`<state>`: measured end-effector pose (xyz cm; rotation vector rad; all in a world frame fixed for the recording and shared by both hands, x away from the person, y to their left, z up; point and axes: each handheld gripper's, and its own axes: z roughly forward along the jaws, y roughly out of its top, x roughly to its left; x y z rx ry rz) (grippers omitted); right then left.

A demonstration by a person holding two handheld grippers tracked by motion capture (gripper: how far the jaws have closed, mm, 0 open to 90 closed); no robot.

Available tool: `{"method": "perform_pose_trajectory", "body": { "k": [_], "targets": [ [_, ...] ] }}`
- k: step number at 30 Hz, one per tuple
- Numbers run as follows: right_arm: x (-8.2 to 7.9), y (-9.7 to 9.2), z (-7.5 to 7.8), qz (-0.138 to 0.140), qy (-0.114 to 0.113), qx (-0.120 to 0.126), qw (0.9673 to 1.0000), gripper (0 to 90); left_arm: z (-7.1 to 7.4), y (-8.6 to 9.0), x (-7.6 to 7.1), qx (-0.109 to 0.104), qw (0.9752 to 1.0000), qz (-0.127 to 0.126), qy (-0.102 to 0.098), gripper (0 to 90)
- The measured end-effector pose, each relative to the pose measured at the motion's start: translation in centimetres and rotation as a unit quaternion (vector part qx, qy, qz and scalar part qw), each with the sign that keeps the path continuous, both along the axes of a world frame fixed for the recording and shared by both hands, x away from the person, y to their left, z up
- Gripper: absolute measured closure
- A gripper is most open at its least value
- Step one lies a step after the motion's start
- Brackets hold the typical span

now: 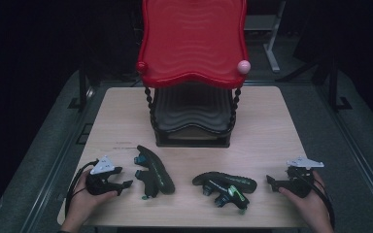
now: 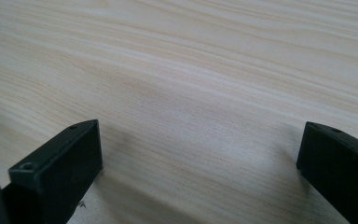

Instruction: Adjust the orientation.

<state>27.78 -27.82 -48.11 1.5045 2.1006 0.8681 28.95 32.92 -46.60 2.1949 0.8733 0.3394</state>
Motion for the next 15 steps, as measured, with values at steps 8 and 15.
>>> {"method": "perform_pose_trajectory", "body": {
  "k": [8,15],
  "targets": [
    [0.0,0.0,0.0,0.000,0.000,0.000,1.0000,0.0,1.2,0.9,-1.5,-0.036,0.9987,-0.022,-0.030,46.6],
    [0.1,0.0,0.0,0.004,-0.001,0.000,1.0000,0.0,1.3,-0.4,-1.6,-0.043,0.9969,-0.058,-0.031,52.0]
  ]
}}
